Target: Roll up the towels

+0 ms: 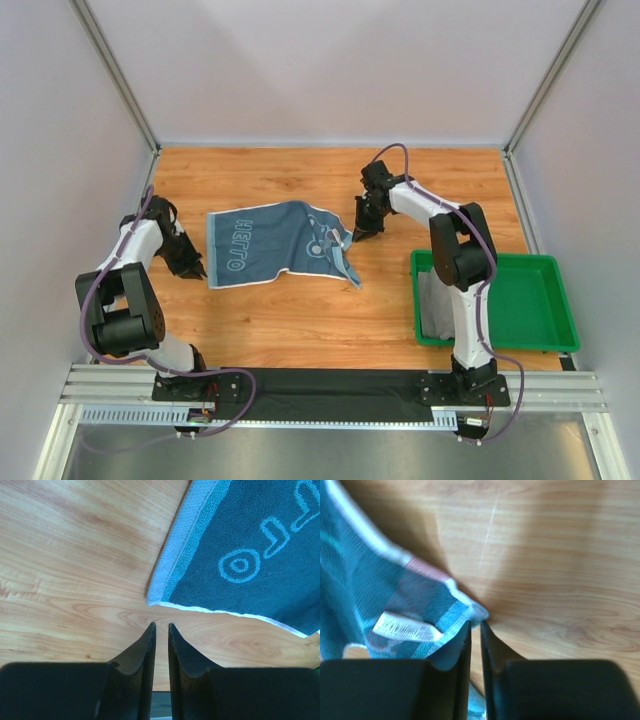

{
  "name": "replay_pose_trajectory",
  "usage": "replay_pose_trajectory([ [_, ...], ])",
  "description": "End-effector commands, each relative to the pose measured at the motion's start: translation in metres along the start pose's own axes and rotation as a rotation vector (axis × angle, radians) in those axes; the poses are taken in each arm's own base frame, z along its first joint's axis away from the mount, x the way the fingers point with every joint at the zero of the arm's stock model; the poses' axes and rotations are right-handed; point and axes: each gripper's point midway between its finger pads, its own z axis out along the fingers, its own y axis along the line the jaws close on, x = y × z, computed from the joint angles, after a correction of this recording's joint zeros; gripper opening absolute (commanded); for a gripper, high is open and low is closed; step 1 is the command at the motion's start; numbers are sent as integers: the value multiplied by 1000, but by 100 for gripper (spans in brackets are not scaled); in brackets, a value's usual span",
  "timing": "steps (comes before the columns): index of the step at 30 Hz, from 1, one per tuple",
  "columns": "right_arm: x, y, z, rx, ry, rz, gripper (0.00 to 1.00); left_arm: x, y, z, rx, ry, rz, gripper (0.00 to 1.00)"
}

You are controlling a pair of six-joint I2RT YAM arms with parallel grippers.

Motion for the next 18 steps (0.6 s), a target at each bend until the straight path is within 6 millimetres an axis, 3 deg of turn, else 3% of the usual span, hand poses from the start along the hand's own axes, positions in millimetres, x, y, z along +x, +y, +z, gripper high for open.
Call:
replay_pose_trajectory([
  [1,-4,-10,11,60,3,-3,5,-6,-7,-7,36,-44,25,22],
  [5,-35,-10,-6,84,-57,-2,0,-6,-8,-8,39,-45,25,22],
  [7,-54,-24,-18,127,-95,14,0,-5,-8,-7,39,-43,28,22],
  [8,-79,-27,-33,128,-156,26,0,-5,-8,-7,35,-45,31,22],
  [10,-101,-40,-45,169,-213,36,0,-5,-9,-7,35,-47,36,21],
  [14,-159,-48,-74,101,-343,43,0,-2,-12,-6,29,-44,54,21],
  [15,-166,-47,-77,87,-357,38,6,-1,-12,-6,28,-41,58,21],
  [16,-169,-51,-74,89,-353,32,23,-1,-13,-6,31,-42,62,21],
  [17,-174,-54,-79,82,-363,37,56,0,-14,-5,31,-38,67,21],
  [18,-178,-51,-85,73,-372,32,61,1,-14,-5,28,-38,72,21],
])
